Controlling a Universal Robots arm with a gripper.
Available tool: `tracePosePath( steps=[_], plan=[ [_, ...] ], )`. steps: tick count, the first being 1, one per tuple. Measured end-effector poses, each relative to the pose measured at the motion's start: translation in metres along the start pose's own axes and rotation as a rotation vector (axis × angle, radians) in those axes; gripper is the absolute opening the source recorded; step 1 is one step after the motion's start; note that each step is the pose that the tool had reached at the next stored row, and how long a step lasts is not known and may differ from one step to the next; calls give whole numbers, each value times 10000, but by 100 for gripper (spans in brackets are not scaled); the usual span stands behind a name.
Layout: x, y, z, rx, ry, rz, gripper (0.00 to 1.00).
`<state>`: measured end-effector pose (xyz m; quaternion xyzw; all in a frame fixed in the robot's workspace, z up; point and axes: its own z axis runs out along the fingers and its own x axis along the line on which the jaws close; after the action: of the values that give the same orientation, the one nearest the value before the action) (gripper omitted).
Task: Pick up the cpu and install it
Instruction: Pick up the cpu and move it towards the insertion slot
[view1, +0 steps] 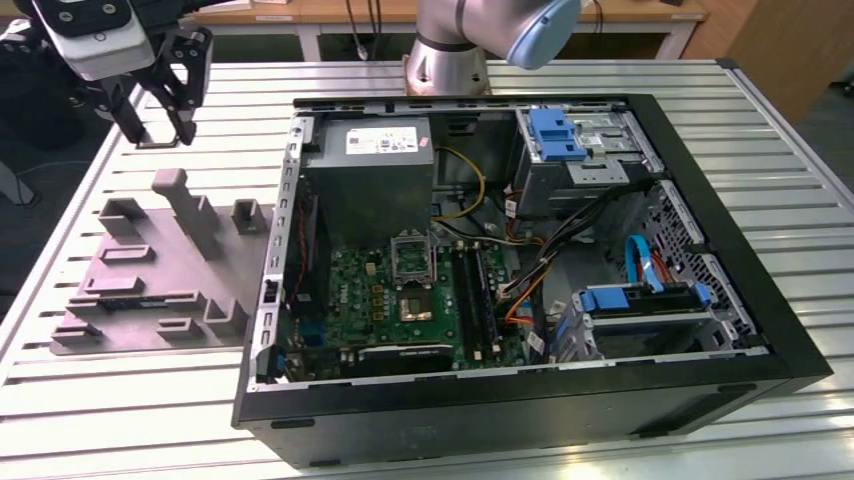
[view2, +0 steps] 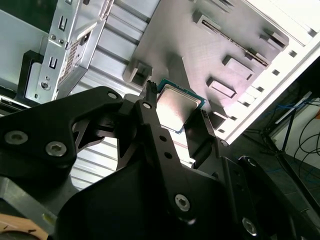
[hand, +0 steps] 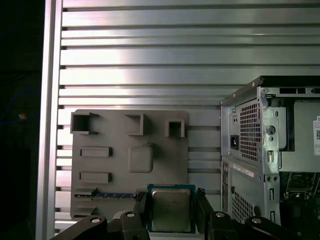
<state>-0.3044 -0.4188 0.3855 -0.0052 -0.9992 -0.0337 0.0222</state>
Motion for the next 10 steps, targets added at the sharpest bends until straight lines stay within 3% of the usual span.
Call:
tracePosePath(
  steps=[10],
  plan=[
    [-49, 1, -2, 0, 1, 0, 47]
  ],
)
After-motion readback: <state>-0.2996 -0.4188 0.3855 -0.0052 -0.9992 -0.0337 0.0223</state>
